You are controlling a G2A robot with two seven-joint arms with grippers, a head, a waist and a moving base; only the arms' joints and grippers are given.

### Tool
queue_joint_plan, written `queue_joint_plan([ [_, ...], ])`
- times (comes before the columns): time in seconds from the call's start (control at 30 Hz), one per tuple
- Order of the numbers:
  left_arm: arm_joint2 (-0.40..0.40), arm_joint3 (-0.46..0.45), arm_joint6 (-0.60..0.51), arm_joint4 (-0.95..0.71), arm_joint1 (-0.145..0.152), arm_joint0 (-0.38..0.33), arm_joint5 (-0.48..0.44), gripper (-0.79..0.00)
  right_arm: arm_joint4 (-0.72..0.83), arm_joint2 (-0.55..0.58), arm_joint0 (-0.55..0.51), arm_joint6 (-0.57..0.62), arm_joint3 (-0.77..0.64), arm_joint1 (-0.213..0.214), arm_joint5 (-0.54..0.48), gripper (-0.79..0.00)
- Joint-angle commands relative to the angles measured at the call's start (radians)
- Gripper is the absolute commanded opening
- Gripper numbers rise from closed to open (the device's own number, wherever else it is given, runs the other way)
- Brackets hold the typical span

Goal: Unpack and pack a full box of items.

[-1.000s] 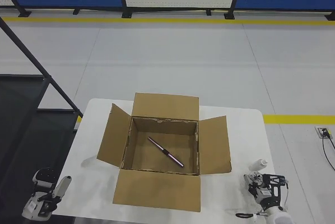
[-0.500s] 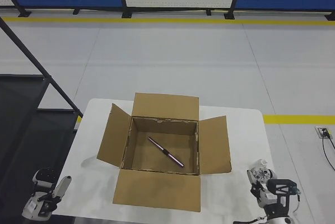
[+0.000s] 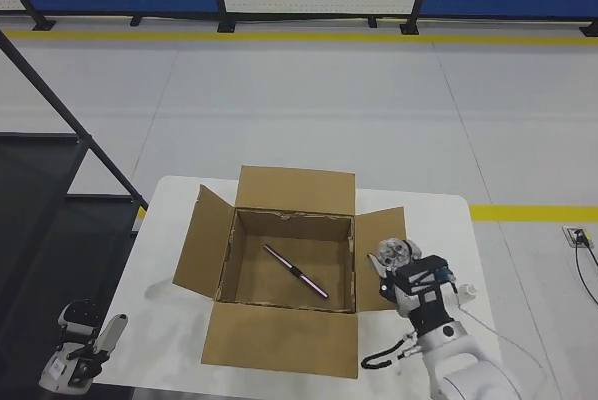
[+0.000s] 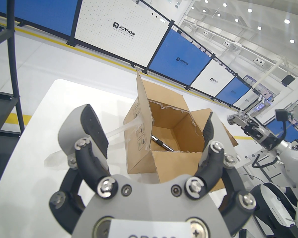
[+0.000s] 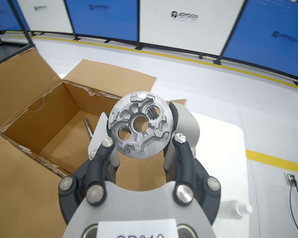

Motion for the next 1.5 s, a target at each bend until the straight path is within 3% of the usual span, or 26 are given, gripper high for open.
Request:
queue_joint_plan([
  [0.0, 0.000, 0.000, 0.000, 0.000, 0.000, 0.000, 0.000, 0.000, 0.019, -0.073, 0.146, 0.074, 0.103, -0.010, -0.021, -0.785],
  [0.27, 0.000, 0.000, 0.000, 0.000, 0.000, 0.000, 0.000, 0.000, 0.175, -0.332, 0.589, 0.226, 0.566, -0.085, -0.038, -0.785],
  [0.47, 0.000, 0.000, 0.000, 0.000, 0.000, 0.000, 0.000, 0.000, 0.312, -0.450, 0.776, 0.216, 0.896, -0.149, -0.047, -0.785],
  [0.73, 0.000, 0.000, 0.000, 0.000, 0.000, 0.000, 0.000, 0.000, 0.400, -0.507, 0.862, 0.162, 1.158, -0.196, -0.117, -0.785],
  [1.17, 0.000, 0.000, 0.000, 0.000, 0.000, 0.000, 0.000, 0.000, 0.383, -0.558, 0.892, 0.200, 1.270, -0.234, -0.132, -0.782],
  [1.27, 0.000, 0.000, 0.000, 0.000, 0.000, 0.000, 0.000, 0.000, 0.383, -0.562, 0.900, 0.194, 1.289, -0.240, -0.147, -0.560],
  [1.33, 0.000, 0.000, 0.000, 0.000, 0.000, 0.000, 0.000, 0.000, 0.382, -0.563, 0.905, 0.191, 1.300, -0.244, -0.152, -0.502],
  [1.47, 0.000, 0.000, 0.000, 0.000, 0.000, 0.000, 0.000, 0.000, 0.378, -0.563, 0.911, 0.187, 1.314, -0.250, -0.159, -0.465],
])
